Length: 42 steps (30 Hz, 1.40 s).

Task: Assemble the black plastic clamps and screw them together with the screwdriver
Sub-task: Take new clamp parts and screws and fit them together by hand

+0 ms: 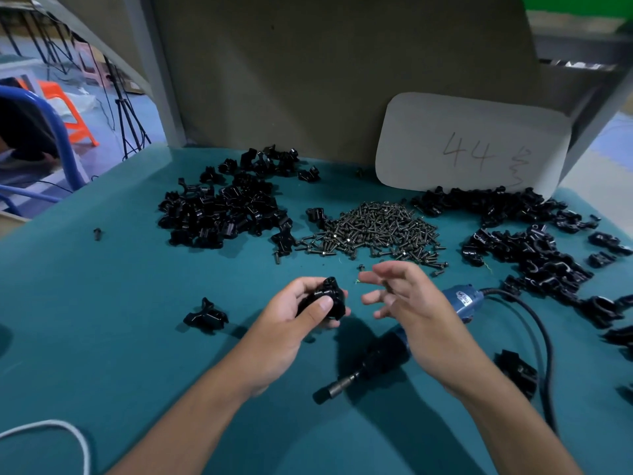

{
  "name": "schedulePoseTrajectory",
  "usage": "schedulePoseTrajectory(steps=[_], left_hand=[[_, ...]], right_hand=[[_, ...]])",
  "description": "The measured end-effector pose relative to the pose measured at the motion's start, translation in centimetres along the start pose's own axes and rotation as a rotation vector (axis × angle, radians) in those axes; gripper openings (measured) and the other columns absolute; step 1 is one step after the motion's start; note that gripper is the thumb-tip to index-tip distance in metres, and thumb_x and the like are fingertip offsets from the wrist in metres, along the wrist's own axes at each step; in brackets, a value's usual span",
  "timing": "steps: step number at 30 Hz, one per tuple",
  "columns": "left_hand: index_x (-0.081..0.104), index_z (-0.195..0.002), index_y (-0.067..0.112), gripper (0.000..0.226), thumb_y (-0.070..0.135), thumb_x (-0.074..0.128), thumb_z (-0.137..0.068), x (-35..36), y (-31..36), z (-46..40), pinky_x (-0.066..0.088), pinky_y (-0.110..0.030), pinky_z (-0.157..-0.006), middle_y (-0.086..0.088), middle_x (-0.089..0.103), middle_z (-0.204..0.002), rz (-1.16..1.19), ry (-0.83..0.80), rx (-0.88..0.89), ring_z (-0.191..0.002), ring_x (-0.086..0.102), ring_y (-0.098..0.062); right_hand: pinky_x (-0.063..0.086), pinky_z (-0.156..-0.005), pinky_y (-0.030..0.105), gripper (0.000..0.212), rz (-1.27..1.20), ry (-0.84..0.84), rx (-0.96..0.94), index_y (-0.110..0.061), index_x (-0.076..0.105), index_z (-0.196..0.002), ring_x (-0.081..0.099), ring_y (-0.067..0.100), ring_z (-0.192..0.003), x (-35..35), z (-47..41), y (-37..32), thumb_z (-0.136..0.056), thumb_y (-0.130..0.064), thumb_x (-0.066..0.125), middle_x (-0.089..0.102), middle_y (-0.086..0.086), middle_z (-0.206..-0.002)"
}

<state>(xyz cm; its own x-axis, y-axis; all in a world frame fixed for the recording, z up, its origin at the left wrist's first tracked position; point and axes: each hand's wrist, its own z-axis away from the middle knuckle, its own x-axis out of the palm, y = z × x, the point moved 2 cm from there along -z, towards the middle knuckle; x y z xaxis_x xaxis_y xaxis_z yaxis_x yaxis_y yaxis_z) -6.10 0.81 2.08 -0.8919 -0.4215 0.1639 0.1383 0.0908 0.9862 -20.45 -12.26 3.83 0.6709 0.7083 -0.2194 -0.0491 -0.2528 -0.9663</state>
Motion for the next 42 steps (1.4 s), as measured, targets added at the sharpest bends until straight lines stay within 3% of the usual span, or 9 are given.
schedulePoseTrajectory(steps=[5,11,14,18,22,24,31,38,42], left_hand=[[0.055,-0.129,-0.001,0.034,0.012,0.056,-0.097,0.2,0.0,0.3,0.056,-0.034,-0.096,-0.022,0.064,-0.13,0.232,-0.054,-0.078,-0.116,0.067,-0.03],[0.057,-0.125,0.007,0.05,0.008,0.077,-0.079,-0.4,-0.2,0.2,0.048,-0.032,-0.105,-0.011,0.071,-0.123,0.104,-0.047,-0.053,-0.122,0.064,-0.026],[0.056,-0.123,0.007,0.046,0.004,0.078,-0.082,-0.6,0.0,0.2,0.053,-0.025,-0.095,-0.008,0.072,-0.122,0.096,-0.029,-0.025,-0.117,0.068,-0.024],[0.053,-0.124,0.007,0.042,0.0,0.071,-0.087,-0.4,0.2,0.3,0.052,-0.018,-0.087,-0.008,0.075,-0.115,0.024,-0.048,-0.023,-0.11,0.071,-0.019],[0.056,-0.122,0.008,0.041,0.004,0.073,-0.085,-0.2,0.1,0.3,0.051,-0.018,-0.087,-0.002,0.076,-0.106,-0.067,-0.033,0.022,-0.101,0.071,-0.012],[0.056,-0.121,0.007,0.044,0.011,0.074,-0.081,-0.1,0.2,0.4,0.053,-0.021,-0.088,-0.001,0.075,-0.105,-0.063,-0.032,0.04,-0.099,0.07,-0.012],[0.054,-0.123,0.018,0.039,0.022,0.064,-0.086,-0.1,0.1,0.6,0.049,-0.023,-0.095,-0.001,0.069,-0.116,-0.119,-0.036,0.072,-0.106,0.066,-0.008],[0.054,-0.122,0.02,0.042,0.045,0.06,-0.09,-0.1,-0.2,0.6,0.048,-0.025,-0.094,0.006,0.065,-0.106,-0.18,-0.08,0.15,-0.098,0.062,-0.008],[0.053,-0.124,0.038,0.037,0.054,0.062,-0.092,-0.4,-0.5,0.4,0.05,-0.03,-0.095,0.009,0.065,-0.113,-0.224,-0.088,0.172,-0.099,0.063,-0.009]], right_hand=[[0.047,-0.067,0.026,0.044,0.478,0.072,-0.153,-0.047,0.06,-0.105,0.061,0.009,-0.077,1.2,1.0,0.0,-0.106,-0.008,0.039,0.067,-0.017,-0.091],[0.045,-0.059,0.022,0.031,0.343,0.062,-0.117,-0.052,0.052,-0.113,0.059,0.007,-0.066,1.2,1.2,-0.3,-0.107,-0.022,0.046,0.071,-0.016,-0.089],[0.051,-0.066,0.024,0.022,0.173,0.127,-0.099,-0.035,0.056,-0.109,0.07,0.01,-0.08,0.9,0.9,-0.6,-0.105,-0.014,0.052,0.072,-0.017,-0.101],[0.042,-0.069,0.029,0.039,0.156,0.123,-0.069,-0.033,0.067,-0.096,0.057,0.006,-0.071,1.0,1.0,-0.7,-0.107,-0.005,0.043,0.07,-0.014,-0.092],[0.037,-0.075,0.01,0.017,0.27,0.087,-0.082,-0.04,0.065,-0.106,0.058,-0.003,-0.092,2.0,1.7,-1.3,-0.101,-0.043,0.049,0.063,-0.024,-0.097],[0.034,-0.08,0.007,0.032,0.384,0.062,-0.109,-0.038,0.063,-0.111,0.055,-0.004,-0.1,2.4,2.0,-1.5,-0.087,-0.058,0.056,0.06,-0.022,-0.101],[0.035,-0.075,0.01,0.015,0.405,0.091,-0.202,-0.034,0.066,-0.109,0.053,-0.006,-0.089,2.4,2.1,-1.5,-0.094,-0.039,0.069,0.064,-0.02,-0.099],[0.034,-0.071,0.008,0.018,0.404,0.088,-0.247,-0.038,0.066,-0.108,0.053,-0.008,-0.088,2.2,2.0,-1.8,-0.09,-0.036,0.069,0.064,-0.023,-0.102],[0.034,-0.072,0.008,0.024,0.414,0.066,-0.271,-0.043,0.063,-0.109,0.054,-0.008,-0.089,2.2,1.9,-2.1,-0.093,-0.029,0.072,0.063,-0.025,-0.103]])
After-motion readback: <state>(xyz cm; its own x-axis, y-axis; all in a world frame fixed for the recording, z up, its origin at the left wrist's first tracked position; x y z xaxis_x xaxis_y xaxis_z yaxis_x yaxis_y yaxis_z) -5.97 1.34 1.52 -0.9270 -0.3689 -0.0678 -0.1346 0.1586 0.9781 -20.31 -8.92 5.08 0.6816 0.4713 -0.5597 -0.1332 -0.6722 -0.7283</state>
